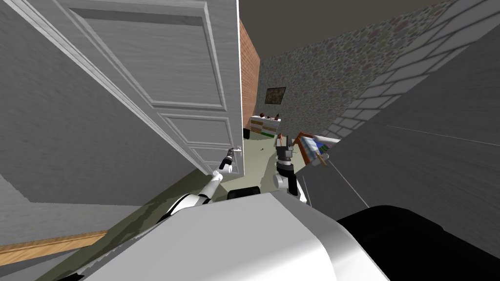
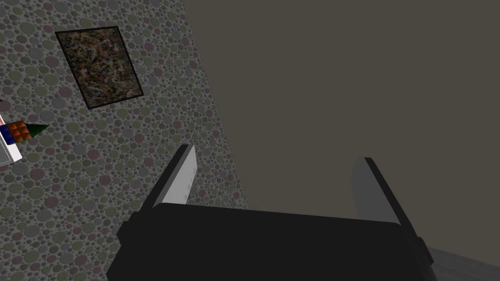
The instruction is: Push the door open
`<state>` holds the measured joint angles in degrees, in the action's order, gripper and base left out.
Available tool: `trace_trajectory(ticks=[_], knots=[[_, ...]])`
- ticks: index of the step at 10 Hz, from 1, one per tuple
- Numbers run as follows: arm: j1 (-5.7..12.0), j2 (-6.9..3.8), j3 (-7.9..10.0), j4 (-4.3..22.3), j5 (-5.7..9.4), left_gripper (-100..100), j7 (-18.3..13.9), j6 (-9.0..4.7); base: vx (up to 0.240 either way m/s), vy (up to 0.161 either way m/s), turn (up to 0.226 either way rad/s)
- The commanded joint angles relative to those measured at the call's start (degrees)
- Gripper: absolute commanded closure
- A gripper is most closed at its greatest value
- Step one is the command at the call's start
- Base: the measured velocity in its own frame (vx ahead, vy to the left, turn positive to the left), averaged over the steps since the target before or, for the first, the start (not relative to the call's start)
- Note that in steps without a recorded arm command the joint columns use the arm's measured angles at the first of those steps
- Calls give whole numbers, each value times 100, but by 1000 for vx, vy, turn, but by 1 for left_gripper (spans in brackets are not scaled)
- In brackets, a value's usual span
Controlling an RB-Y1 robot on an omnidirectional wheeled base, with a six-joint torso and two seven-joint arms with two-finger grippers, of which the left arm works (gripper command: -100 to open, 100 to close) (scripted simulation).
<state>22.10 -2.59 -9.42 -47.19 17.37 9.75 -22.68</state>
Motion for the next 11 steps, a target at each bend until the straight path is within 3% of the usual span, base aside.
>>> trace_trajectory(ticks=[1,2,11], knots=[[24,62,98,4,4,100,34,-10,117,-154,83],[4,17,74,0,6,100,17,-6,51,-62,51],[32,-232,639,99,110,100,153,-60,165,-94,52]])
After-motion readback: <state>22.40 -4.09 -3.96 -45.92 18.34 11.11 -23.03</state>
